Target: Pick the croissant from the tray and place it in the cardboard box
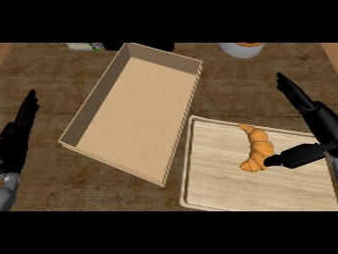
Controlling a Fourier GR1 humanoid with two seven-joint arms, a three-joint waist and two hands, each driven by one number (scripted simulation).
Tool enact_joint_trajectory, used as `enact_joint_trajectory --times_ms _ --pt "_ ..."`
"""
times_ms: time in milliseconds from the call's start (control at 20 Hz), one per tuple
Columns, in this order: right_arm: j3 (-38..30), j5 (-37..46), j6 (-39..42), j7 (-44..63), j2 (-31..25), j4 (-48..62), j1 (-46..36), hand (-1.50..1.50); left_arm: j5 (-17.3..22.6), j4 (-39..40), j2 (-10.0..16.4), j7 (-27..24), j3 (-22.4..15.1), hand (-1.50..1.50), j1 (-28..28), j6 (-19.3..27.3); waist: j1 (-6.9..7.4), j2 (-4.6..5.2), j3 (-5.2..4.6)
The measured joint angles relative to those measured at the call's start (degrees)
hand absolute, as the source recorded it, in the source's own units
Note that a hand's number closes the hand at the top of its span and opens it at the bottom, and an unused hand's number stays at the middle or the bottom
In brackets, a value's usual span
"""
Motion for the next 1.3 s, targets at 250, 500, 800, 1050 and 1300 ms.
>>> enact_joint_trajectory --times_ms 250,500,800,1050,1300 --pt "-1.63 -1.2 5.55 -18.45 1.42 9.61 7.66 -1.5 -1.22 2.07 2.5 3.3 0.83 0.0 1.03 0.07 -0.46 0.19 0.44" --pt "-3.47 1.98 11.72 -33.45 0.64 20.76 5.81 -1.5 -2.61 4.31 2.5 3.77 1.49 0.0 0.48 -0.58 -0.26 0.11 0.4" --pt "-1.28 13.48 9.47 -35.43 -5.73 25.62 0.42 -1.5 -3.67 5.19 2.01 4.16 1.61 0.0 -0.04 -0.86 0.18 0.03 0.31" --pt "3.44 21.57 11.78 -29.04 -7.95 25.33 -5.51 -1.5 -4.56 5.19 1.86 4.95 2.01 0.0 -0.44 -0.95 0.3 -0.1 0.24" --pt "7.49 27.69 17.32 -21.22 -9.51 23.14 -10.54 -1.5 -4.98 4.96 1.44 5.54 2.45 0.0 -0.51 -1.67 0.06 -0.2 0.2"
